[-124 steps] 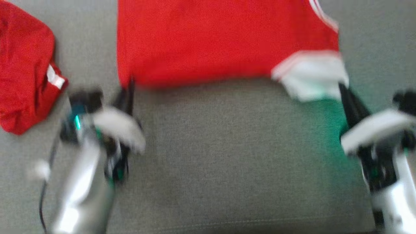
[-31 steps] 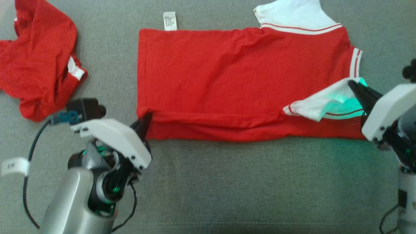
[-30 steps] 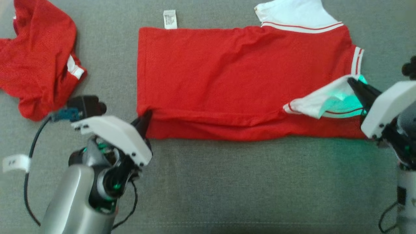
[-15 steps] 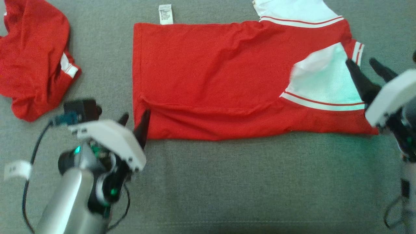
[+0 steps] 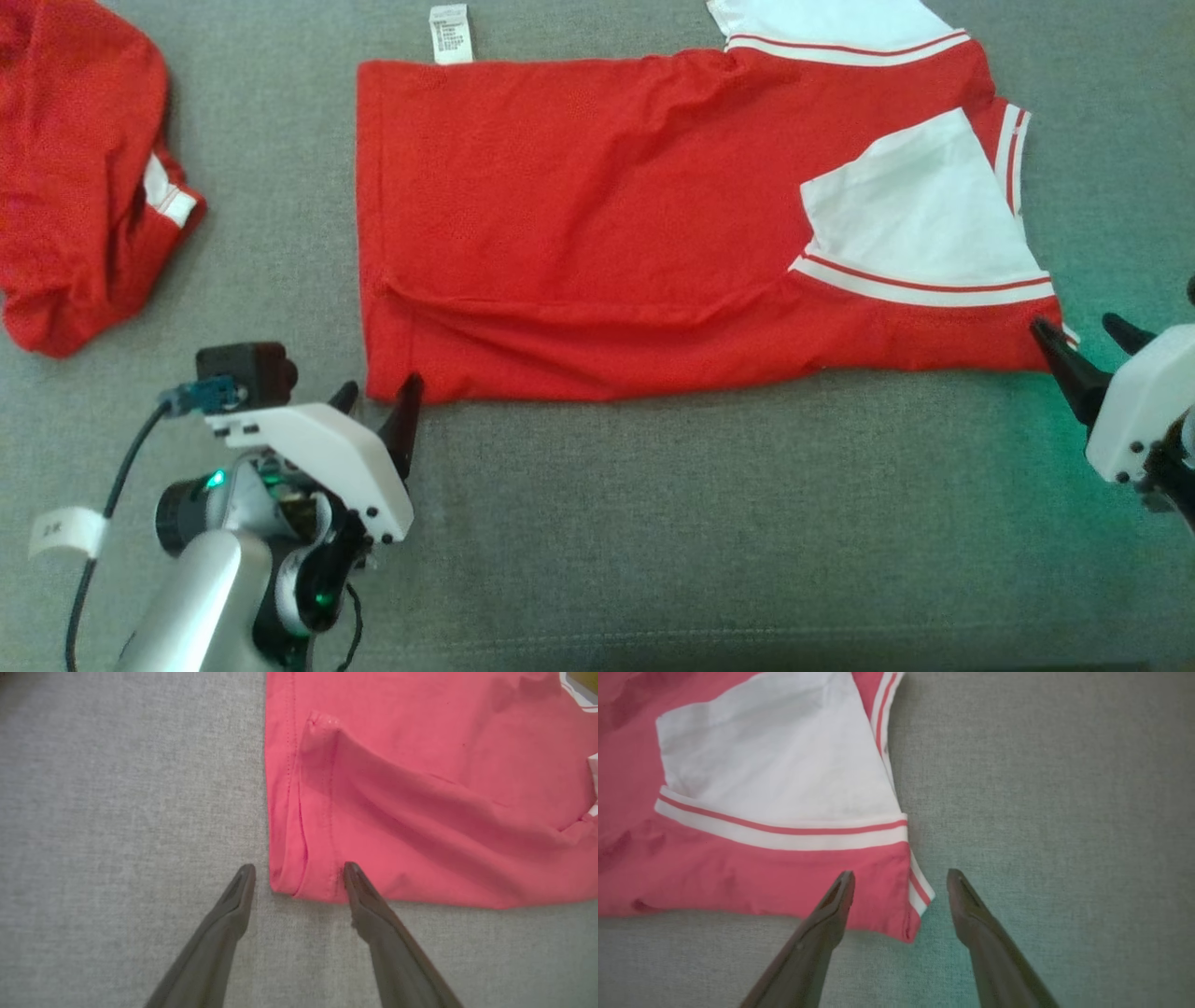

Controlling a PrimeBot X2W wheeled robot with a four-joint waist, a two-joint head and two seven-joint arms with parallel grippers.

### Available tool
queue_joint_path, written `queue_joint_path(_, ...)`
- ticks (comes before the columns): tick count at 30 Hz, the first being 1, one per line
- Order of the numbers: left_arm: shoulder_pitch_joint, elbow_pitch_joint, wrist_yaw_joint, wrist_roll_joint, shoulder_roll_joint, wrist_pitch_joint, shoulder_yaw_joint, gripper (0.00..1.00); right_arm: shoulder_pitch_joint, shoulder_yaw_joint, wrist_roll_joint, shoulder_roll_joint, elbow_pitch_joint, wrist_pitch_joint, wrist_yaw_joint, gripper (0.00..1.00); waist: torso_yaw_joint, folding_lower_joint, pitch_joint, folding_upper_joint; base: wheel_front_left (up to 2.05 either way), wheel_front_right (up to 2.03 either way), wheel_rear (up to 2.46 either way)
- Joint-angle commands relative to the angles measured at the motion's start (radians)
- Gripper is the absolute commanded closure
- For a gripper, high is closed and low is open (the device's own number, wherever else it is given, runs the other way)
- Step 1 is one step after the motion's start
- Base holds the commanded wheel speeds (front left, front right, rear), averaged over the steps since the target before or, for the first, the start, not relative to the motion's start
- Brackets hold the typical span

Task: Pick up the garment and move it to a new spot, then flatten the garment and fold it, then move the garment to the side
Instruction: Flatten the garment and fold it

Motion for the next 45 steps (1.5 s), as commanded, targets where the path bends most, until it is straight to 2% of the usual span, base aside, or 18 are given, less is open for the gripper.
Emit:
queue_joint_path(1, -0.048, -0.032, -0.007, 0.005, 0.027, -0.008, 0.037, 0.00, -0.003, 0.005, -0.008, -0.020, -0.034, 0.007, 0.008, 0.00, -0.001, 0.0000, 0.007, 0.0000, 0.00, 0.00, 0.00)
queue_joint_path(6, -0.069, -0.018, -0.009, 0.013, 0.040, -0.009, 0.039, 0.00, -0.030, 0.028, -0.017, -0.001, -0.007, 0.013, 0.008, 0.00, -0.002, 0.0000, 0.028, 0.0000, 0.00, 0.00, 0.00)
queue_joint_path(13, -0.096, 0.006, -0.035, 0.000, 0.032, 0.003, 0.018, 0.00, -0.047, 0.077, 0.013, -0.018, 0.006, 0.019, 0.008, 0.00, 0.006, 0.0000, 0.042, 0.0000, 0.00, 0.00, 0.00)
queue_joint_path(14, -0.099, 0.010, -0.041, -0.004, 0.029, 0.004, 0.014, 0.26, -0.046, 0.086, 0.020, -0.023, 0.005, 0.021, 0.008, 0.00, 0.007, 0.0000, 0.042, 0.0000, 0.00, 0.00, 0.00)
queue_joint_path(15, -0.101, 0.014, -0.045, -0.005, 0.028, 0.005, 0.010, 0.62, -0.044, 0.094, 0.027, -0.029, 0.005, 0.024, 0.008, 0.03, 0.007, 0.0000, 0.042, 0.0000, 0.00, 0.00, 0.00)
queue_joint_path(16, -0.101, 0.017, -0.050, -0.007, 0.026, 0.004, 0.006, 0.95, -0.042, 0.102, 0.035, -0.034, 0.005, 0.026, 0.008, 0.36, 0.007, 0.0000, 0.041, 0.0000, 0.00, 0.00, 0.00)
queue_joint_path(17, -0.101, 0.019, -0.055, -0.010, 0.025, 0.003, 0.003, 1.00, -0.041, 0.107, 0.041, -0.039, 0.005, 0.025, 0.008, 0.81, 0.007, 0.0000, 0.040, 0.0000, 0.00, 0.00, 0.00)
queue_joint_path(18, -0.099, 0.021, -0.061, -0.013, 0.026, 0.004, -0.001, 1.00, -0.039, 0.114, 0.048, -0.045, 0.006, 0.026, 0.008, 1.00, 0.007, 0.0000, 0.038, 0.0000, 0.00, 0.00, 0.00)
queue_joint_path(26, -0.050, 0.005, -0.102, -0.061, 0.062, 0.007, 0.020, 1.00, -0.008, 0.113, 0.126, -0.122, -0.001, 0.040, 0.008, 1.00, 0.010, 0.0000, -0.001, 0.0000, 0.00, 0.00, 0.00)
queue_joint_path(35, 0.109, -0.155, -0.135, -0.160, 0.113, 0.049, 0.051, 1.00, 0.098, 0.038, 0.233, -0.253, -0.063, 0.146, 0.008, 1.00, 0.013, 0.0000, -0.052, 0.0000, 0.00, 0.00, 0.00)
queue_joint_path(38, 0.176, -0.179, -0.131, -0.181, 0.106, 0.047, 0.046, 1.00, 0.149, 0.014, 0.251, -0.258, -0.086, 0.171, 0.008, 1.00, 0.016, 0.0000, -0.054, 0.0000, 0.00, 0.00, 0.00)
queue_joint_path(45, 0.249, -0.161, -0.128, -0.179, 0.067, 0.018, 0.000, 1.00, 0.253, 0.047, 0.243, -0.248, -0.101, 0.193, 0.008, 1.00, 0.024, 0.0000, -0.059, 0.0000, 0.00, 0.00, 0.00)
